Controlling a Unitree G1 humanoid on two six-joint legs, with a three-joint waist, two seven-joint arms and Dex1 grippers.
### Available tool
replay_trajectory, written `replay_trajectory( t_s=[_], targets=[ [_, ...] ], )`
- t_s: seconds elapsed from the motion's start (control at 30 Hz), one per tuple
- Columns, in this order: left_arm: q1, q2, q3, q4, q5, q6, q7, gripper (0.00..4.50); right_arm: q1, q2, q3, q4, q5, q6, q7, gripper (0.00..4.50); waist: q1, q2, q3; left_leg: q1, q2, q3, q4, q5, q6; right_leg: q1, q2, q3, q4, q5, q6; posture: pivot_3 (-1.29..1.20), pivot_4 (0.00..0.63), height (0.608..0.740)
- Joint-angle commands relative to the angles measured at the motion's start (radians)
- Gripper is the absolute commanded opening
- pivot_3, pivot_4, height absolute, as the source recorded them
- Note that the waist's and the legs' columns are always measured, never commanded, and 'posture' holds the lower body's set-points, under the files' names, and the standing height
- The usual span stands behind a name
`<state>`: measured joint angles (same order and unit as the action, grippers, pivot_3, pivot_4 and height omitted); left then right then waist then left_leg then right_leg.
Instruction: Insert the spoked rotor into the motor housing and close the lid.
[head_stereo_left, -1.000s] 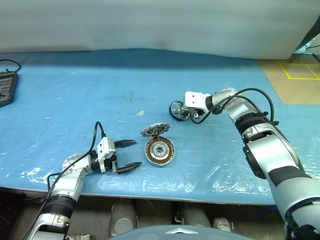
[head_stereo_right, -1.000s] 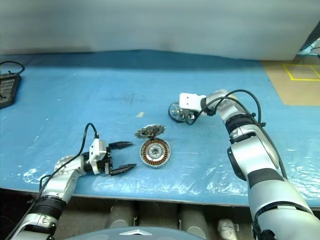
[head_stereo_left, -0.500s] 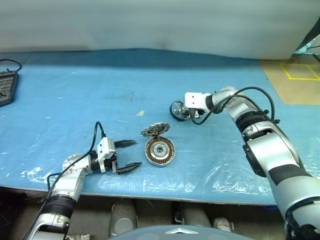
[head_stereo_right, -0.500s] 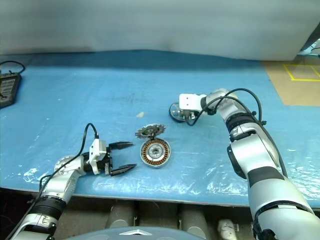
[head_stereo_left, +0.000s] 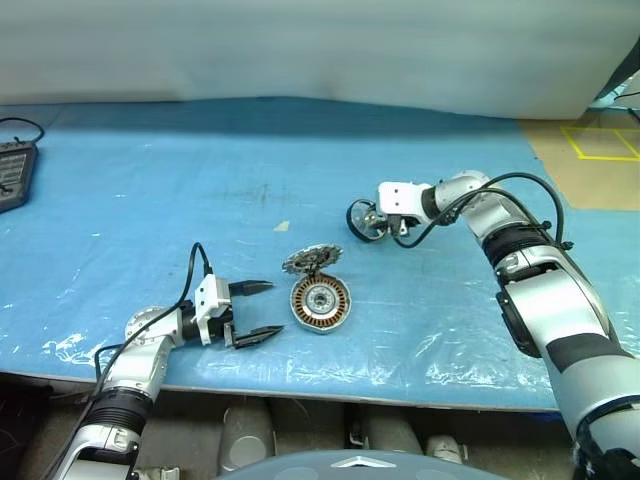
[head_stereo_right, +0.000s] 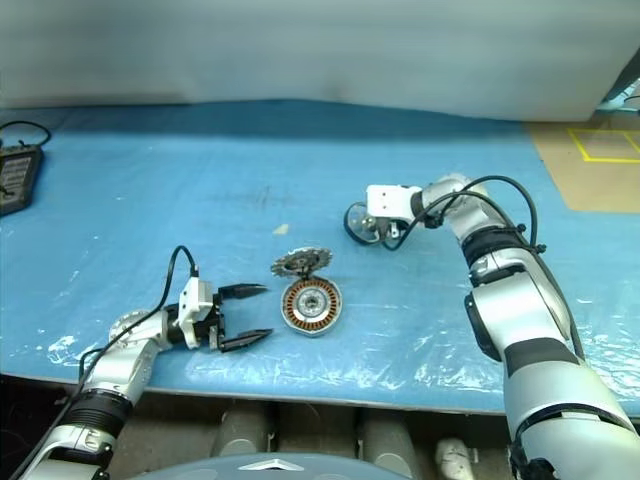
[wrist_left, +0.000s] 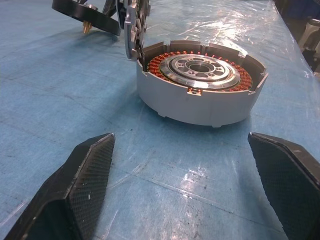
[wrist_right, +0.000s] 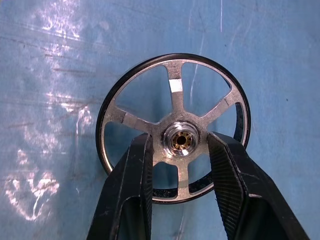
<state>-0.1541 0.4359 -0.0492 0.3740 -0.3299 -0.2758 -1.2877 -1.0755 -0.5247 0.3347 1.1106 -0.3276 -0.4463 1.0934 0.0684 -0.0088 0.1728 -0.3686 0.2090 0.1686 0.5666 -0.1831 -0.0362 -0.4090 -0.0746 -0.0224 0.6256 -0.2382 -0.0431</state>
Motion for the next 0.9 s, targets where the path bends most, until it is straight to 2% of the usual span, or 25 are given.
replay_trajectory(
  t_s=[0.03,0.4,0.5,0.77,0.9],
  targets=[
    [0.008,0.007,0.000,0.000,0.002,-0.007,-0.003,4.50,0.020,-0.039,-0.046,-0.079,0.058,0.026,0.043,1.33,0.000,0.000,0.000,0.000,0.000,0.000,0.000,0.000,0.000,0.000,0.000,0.000,0.000,0.000,0.000,0.00,0.150,0.740],
    [-0.003,0.000,-0.007,0.009,0.003,-0.007,-0.007,4.50,0.087,-0.081,-0.073,-0.197,0.093,0.096,0.052,1.29,0.000,0.000,0.000,0.000,0.000,0.000,0.000,0.000,0.000,0.000,0.000,0.000,0.000,0.000,0.000,0.00,0.150,0.740],
    [-0.002,0.002,-0.006,0.005,0.000,-0.004,-0.011,4.50,0.110,-0.114,-0.097,-0.263,0.128,0.134,0.094,1.29,0.002,0.000,0.000,0.000,0.000,0.000,0.000,0.000,0.000,0.000,0.000,0.000,0.000,0.000,0.000,0.00,0.150,0.740],
    [0.009,0.010,-0.006,-0.021,-0.023,0.017,-0.049,4.50,0.331,-0.256,-0.179,-0.684,0.378,0.424,0.374,1.29,0.001,0.000,0.000,-0.001,0.000,0.000,-0.002,0.002,0.004,0.000,0.000,0.000,-0.002,0.000,0.000,0.00,0.150,0.740],
    [0.003,0.013,-0.009,-0.026,-0.028,0.028,-0.070,4.50,0.443,-0.295,-0.207,-0.892,0.510,0.589,0.441,1.29,0.000,0.000,0.000,0.000,0.000,0.000,-0.002,0.001,0.003,0.000,0.000,0.000,-0.002,0.000,0.000,0.00,0.150,0.740]
  ],
)
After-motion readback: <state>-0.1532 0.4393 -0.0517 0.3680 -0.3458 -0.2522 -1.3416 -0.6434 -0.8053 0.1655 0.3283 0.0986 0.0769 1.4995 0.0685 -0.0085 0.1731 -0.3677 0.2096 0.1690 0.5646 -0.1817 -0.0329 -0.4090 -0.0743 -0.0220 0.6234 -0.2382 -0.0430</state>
